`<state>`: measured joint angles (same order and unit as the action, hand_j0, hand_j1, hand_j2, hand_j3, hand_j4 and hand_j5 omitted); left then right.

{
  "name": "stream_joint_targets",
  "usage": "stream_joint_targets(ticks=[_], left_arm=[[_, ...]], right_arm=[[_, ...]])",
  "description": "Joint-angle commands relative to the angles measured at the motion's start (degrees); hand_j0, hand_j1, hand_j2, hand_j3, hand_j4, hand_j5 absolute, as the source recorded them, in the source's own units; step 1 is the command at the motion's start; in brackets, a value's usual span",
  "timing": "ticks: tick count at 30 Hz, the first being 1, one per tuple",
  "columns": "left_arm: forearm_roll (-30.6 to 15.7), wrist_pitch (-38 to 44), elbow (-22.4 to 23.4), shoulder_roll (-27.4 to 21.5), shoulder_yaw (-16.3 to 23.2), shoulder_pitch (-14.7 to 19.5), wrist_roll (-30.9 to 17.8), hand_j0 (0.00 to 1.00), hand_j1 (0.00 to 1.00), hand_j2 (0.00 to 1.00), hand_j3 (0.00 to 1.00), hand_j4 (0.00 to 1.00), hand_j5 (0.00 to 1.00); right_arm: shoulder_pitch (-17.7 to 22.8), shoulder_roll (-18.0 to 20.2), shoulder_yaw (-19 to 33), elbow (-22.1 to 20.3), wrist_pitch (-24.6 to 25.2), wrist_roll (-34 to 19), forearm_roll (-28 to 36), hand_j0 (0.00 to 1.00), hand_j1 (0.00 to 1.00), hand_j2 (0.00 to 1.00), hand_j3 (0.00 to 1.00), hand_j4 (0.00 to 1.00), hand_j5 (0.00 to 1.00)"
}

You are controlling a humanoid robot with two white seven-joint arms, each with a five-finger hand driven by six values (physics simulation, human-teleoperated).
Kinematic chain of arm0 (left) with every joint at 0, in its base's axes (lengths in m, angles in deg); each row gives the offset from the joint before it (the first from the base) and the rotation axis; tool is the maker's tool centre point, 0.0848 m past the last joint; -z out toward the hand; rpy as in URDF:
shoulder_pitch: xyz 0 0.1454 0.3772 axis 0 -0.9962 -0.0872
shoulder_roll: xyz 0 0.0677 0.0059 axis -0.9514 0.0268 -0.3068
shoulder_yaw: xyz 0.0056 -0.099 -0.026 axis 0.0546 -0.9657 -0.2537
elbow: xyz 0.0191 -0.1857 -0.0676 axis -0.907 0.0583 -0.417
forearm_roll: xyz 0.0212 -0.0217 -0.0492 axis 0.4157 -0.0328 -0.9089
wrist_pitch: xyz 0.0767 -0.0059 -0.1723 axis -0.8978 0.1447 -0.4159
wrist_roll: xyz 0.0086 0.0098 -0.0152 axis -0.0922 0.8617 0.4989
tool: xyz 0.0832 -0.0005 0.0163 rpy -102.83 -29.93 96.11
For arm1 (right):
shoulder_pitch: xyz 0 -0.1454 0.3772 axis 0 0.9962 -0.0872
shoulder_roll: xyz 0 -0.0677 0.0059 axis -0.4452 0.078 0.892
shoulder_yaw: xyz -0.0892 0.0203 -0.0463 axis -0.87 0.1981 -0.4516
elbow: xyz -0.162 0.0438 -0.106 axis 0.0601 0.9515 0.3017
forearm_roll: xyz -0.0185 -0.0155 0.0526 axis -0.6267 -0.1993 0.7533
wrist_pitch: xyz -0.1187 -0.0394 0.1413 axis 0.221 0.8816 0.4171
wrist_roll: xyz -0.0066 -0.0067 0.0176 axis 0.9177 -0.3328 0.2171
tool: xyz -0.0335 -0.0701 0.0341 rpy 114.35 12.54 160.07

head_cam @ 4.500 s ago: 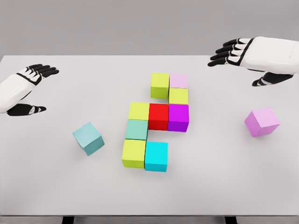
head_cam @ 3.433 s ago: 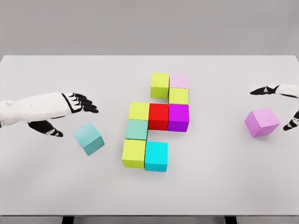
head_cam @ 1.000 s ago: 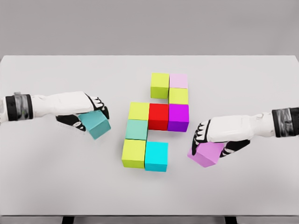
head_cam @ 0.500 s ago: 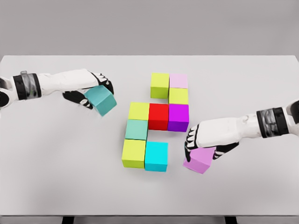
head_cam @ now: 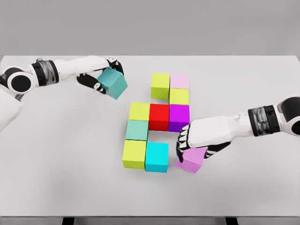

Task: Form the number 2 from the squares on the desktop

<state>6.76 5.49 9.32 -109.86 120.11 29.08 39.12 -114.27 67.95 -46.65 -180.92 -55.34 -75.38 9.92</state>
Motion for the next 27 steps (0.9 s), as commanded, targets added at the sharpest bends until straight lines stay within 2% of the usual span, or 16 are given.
stream_joint_targets(ticks=[1, 3, 4, 8, 12, 15, 18, 19, 21, 25, 27], left_arm=[[-0.4, 4.7, 0.1, 0.8, -0.1, 0.0, 0.0, 0.30, 0.30, 0.30, 0.30, 0.30, 0.30], [-0.2, 7.7, 0.1, 1.7, 0.0, 0.5, 0.0, 0.30, 0.30, 0.30, 0.30, 0.30, 0.30], [-0.2, 10.1, 0.1, 2.2, 0.2, 0.8, 0.0, 0.30, 0.30, 0.30, 0.30, 0.30, 0.30], [2.3, 17.2, -0.3, 4.8, 0.4, 0.9, 0.0, 0.31, 0.31, 0.31, 0.31, 0.31, 0.31], [4.9, 23.3, -0.6, 6.6, 0.5, 0.8, 0.0, 0.31, 0.31, 0.31, 0.31, 0.31, 0.31], [5.0, 28.0, -0.7, 6.9, 0.5, 0.7, 0.0, 0.31, 0.31, 0.31, 0.31, 0.31, 0.31], [5.1, 31.7, -4.4, 6.8, 0.5, 0.0, 0.0, 0.31, 0.31, 0.31, 0.31, 0.31, 0.31], [5.2, 34.0, -5.2, 6.8, 0.5, -0.1, 0.0, 0.31, 0.31, 0.31, 0.31, 0.31, 0.31], [6.0, 36.0, -6.5, 6.8, 0.5, -0.2, 0.0, 0.31, 0.31, 0.31, 0.31, 0.31, 0.31], [8.0, 40.1, -8.6, 6.9, 0.6, 0.0, 0.0, 0.31, 0.31, 0.31, 0.31, 0.31, 0.31], [11.5, 42.5, -10.2, 8.5, 0.6, -0.2, 0.0, 0.31, 0.31, 0.31, 0.31, 0.31, 0.31]], right_arm=[[0.0, -0.3, 0.1, 0.0, 0.1, 0.0, 0.4, 0.61, 0.61, 0.61, 0.61, 0.61, 0.61], [0.0, 0.0, 0.1, 0.0, 0.1, 0.0, 0.4, 0.67, 0.67, 0.67, 0.67, 0.67, 0.67], [-0.1, 0.3, 0.1, 0.0, 0.1, 0.0, 0.3, 1.00, 1.00, 1.00, 1.00, 1.00, 1.00], [-0.5, 1.6, 1.0, 0.0, 0.1, 0.0, 0.5, 1.00, 1.00, 1.00, 1.00, 1.00, 1.00], [-0.4, 4.9, 7.6, 0.0, 0.1, 0.0, 1.0, 1.00, 1.00, 1.00, 1.00, 1.00, 1.00], [-0.4, 7.9, 9.8, 0.0, 0.1, 0.0, 3.4, 1.00, 1.00, 1.00, 1.00, 1.00, 1.00], [0.4, 14.9, 8.5, 0.0, 0.1, 0.0, 3.4, 1.00, 1.00, 1.00, 1.00, 1.00, 1.00], [0.4, 16.0, 6.7, 0.0, 0.1, 0.0, 3.2, 1.00, 1.00, 1.00, 1.00, 1.00, 1.00], [0.5, 16.5, 2.7, 0.0, 0.1, 0.0, 2.3, 1.00, 1.00, 1.00, 1.00, 1.00, 1.00], [0.6, 17.1, -0.7, 0.0, 0.1, 0.0, 1.0, 1.00, 1.00, 1.00, 1.00, 1.00, 1.00], [1.0, 16.8, -2.5, -0.1, 0.1, 0.0, -0.1, 1.00, 1.00, 1.00, 1.00, 1.00, 1.00]])
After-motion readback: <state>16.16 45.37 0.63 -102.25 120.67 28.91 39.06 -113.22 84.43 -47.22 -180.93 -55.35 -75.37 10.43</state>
